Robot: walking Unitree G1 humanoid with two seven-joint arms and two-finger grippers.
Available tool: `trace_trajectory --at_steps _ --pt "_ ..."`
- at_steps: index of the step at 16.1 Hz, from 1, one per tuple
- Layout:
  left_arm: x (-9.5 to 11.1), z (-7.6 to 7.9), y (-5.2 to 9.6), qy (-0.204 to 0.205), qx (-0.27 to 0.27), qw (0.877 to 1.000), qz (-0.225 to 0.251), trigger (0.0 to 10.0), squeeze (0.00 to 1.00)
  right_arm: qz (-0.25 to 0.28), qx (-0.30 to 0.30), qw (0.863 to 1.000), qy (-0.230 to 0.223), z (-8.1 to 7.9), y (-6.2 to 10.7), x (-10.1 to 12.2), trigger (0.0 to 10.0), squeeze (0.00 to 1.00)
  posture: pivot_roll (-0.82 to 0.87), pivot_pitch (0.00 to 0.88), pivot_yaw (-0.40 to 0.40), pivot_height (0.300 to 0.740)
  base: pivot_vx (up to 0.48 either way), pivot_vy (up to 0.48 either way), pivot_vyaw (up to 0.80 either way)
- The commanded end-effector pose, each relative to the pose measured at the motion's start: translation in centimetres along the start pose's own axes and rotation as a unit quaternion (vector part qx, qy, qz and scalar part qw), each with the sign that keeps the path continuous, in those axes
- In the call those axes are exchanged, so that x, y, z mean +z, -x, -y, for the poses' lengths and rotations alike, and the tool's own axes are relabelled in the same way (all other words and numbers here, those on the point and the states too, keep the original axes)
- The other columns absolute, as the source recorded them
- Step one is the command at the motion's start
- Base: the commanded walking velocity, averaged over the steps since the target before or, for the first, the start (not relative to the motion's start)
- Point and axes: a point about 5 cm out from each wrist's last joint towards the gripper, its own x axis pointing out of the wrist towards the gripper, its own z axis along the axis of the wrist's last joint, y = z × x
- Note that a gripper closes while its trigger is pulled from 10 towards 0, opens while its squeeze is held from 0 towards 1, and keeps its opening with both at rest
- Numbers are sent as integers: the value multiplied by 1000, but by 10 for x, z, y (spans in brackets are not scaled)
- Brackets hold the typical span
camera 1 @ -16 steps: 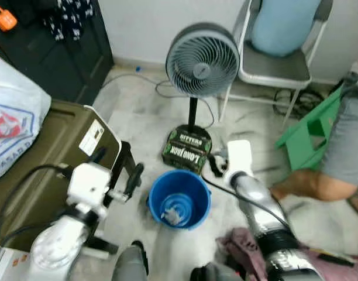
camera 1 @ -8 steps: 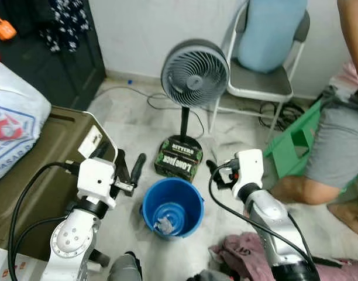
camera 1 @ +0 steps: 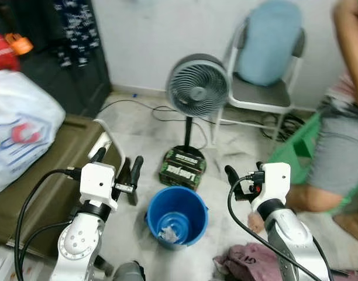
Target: Clean up the room
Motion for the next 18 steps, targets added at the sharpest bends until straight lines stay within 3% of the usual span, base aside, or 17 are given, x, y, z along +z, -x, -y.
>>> trace_trajectory --at_steps 1,6,11,15,18 --pt "-2 1 -1 -8 -1 1000 0 10000 0 23 7 1000 2 -5 -6 14 10000 0 -24 0 -34 740 0 0 800" --pt "7 -4 -14 -19 13 999 27 10000 0 43 16 999 13 -7 -20 28 10000 0 -16 2 -62 740 0 0 800" --pt "6 -3 -14 -16 15 999 28 10000 0 40 25 998 33 -6 -23 26 10000 0 -19 2 -70 740 0 0 800" --pt "1 -4 -11 32 12 999 16 10000 0 40 19 998 37 -2 -24 26 10000 0 -23 10 -74 740 0 0 800" --pt "1 -5 -9 19 10 1000 18 10000 0 41 20 998 39 -2 -23 26 10000 0 -23 18 -73 740 0 0 800"
